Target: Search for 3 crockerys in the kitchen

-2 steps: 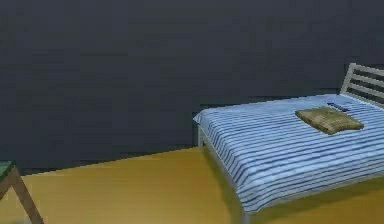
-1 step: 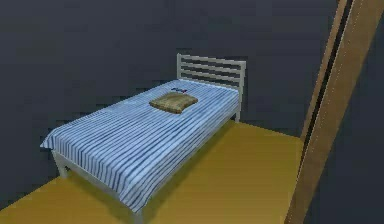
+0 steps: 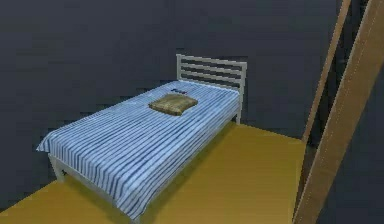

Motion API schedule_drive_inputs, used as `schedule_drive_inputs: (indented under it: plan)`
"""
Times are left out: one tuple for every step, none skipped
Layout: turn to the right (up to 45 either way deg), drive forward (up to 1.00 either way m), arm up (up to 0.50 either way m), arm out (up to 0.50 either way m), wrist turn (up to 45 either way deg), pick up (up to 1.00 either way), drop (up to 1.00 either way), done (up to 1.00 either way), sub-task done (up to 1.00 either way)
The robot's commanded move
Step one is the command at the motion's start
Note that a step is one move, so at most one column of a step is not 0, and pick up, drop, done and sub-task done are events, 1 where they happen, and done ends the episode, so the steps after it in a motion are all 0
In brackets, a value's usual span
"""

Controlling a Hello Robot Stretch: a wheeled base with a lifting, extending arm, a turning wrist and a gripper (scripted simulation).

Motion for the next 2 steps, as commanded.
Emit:
schedule_drive_inputs:
  plan:
    - [-12.0,0.00,0.00,0.00,0.0,0.00,0.00,0.00,0.00]
    - [0.0,0.65,0.00,0.00,0.0,0.00,0.00,0.00,0.00]
